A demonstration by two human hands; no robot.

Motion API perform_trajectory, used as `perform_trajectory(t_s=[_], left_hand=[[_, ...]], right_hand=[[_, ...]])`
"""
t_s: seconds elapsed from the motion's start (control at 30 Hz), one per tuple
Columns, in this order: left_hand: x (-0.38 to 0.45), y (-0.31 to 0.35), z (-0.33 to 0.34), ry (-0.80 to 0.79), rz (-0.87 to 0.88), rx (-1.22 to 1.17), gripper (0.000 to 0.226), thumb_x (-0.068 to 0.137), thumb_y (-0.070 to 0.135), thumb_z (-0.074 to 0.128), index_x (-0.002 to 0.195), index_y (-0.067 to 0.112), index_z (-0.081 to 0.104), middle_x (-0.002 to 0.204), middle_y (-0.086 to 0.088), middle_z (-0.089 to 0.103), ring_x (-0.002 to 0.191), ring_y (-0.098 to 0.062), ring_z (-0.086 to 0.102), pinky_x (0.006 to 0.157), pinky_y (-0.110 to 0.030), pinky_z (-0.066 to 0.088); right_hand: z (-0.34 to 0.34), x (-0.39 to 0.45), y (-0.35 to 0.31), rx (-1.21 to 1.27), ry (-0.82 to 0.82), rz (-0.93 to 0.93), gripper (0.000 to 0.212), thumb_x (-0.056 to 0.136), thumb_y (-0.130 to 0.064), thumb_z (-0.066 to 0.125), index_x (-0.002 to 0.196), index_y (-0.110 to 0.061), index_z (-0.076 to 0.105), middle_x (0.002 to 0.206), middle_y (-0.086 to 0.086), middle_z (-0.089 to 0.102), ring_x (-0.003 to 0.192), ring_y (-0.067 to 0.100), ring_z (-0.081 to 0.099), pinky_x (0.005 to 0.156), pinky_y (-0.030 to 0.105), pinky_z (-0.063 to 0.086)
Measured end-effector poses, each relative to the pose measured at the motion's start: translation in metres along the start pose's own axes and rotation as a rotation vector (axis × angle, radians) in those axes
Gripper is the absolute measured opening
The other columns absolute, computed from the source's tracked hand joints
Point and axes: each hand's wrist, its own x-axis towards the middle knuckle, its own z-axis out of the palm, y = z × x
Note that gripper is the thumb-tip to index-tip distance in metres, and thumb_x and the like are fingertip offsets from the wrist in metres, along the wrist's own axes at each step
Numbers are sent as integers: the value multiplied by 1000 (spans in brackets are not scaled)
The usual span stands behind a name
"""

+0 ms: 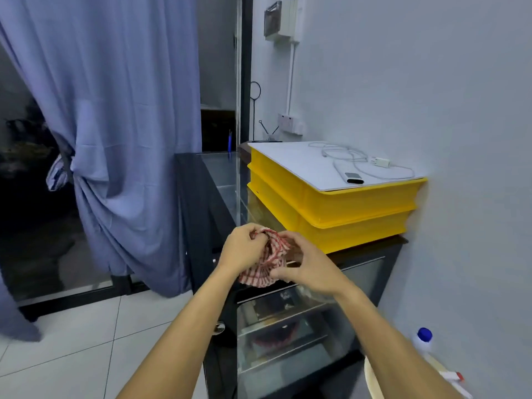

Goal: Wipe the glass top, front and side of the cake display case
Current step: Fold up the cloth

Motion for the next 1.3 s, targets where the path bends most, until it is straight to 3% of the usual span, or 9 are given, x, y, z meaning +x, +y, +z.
perform_trajectory(t_s=[0.07, 0.23, 0.33, 0.53, 0.73, 0.83, 0.93, 1.03, 1.3], left_hand=[[2, -1, 0, -46, 2, -4, 21, 98, 25, 57, 101, 32, 77, 97, 16, 75, 93, -8, 70, 88, -39, 58], [2, 7, 1, -192, 91, 66, 19, 103, 38, 60, 101, 26, 75, 89, 4, 77, 82, -15, 72, 80, -42, 60], [1, 23, -15, -486, 64, -16, 34, 95, 58, 66, 114, 31, 73, 99, 11, 79, 84, -4, 74, 77, -26, 57], [9, 15, -20, -952, 63, 232, 47, 84, 41, 86, 123, 26, 66, 109, 8, 79, 98, -13, 77, 99, -38, 59], [19, 7, 10, -977, 49, 43, 35, 93, 33, 77, 120, 12, 71, 110, -3, 79, 103, -21, 76, 86, -30, 61], [11, 18, 51, -1011, 86, -50, 33, 92, 30, 77, 121, 14, 70, 110, -1, 79, 101, -18, 76, 87, -29, 61], [2, 18, 98, -1081, 140, -64, 31, 92, 26, 78, 120, 16, 71, 110, 0, 79, 102, -17, 76, 89, -30, 61], [-13, 3, 147, -1064, 95, -126, 31, 92, 21, 79, 121, 19, 70, 110, 2, 79, 102, -16, 76, 90, -33, 61], [-68, -54, 276, -991, 122, -128, 7, 96, 19, 76, 101, 21, 79, 96, 4, 80, 92, -12, 75, 85, -31, 58]], right_hand=[[14, -4, 6, -162, 89, -19, 75, 78, -34, 89, 143, -33, 50, 131, -17, 61, 120, 0, 59, 100, 20, 49], [27, -15, -10, -6, 503, -20, 9, 99, -23, 67, 103, -27, 74, 91, -14, 73, 87, 2, 66, 69, 16, 48], [10, -22, -25, 319, 659, 150, 19, 105, -19, 53, 100, -18, 71, 90, -7, 71, 81, 1, 66, 66, 16, 48], [-3, -49, -16, 400, 709, 385, 28, 107, -20, 45, 99, -17, 71, 101, 5, 69, 97, 19, 64, 81, 32, 48], [-4, -109, 19, 619, 840, 517, 22, 102, -26, 55, 103, -13, 73, 103, 9, 76, 96, 26, 69, 84, 39, 53], [-4, -138, 33, 480, 797, 598, 29, 97, -45, 66, 106, -19, 75, 100, -1, 79, 96, 19, 74, 87, 35, 59], [-8, -170, 56, 457, 1001, 622, 29, 95, -50, 69, 105, -23, 75, 100, -5, 79, 98, 16, 74, 88, 37, 60], [-11, -213, 79, 500, 1171, 615, 25, 92, -39, 77, 109, -21, 73, 99, -7, 80, 99, 20, 75, 87, 42, 62], [-11, -299, 155, 438, 1215, 806, 16, 89, -6, 79, 102, -12, 72, 93, 6, 79, 79, 13, 74, 62, 21, 56]])
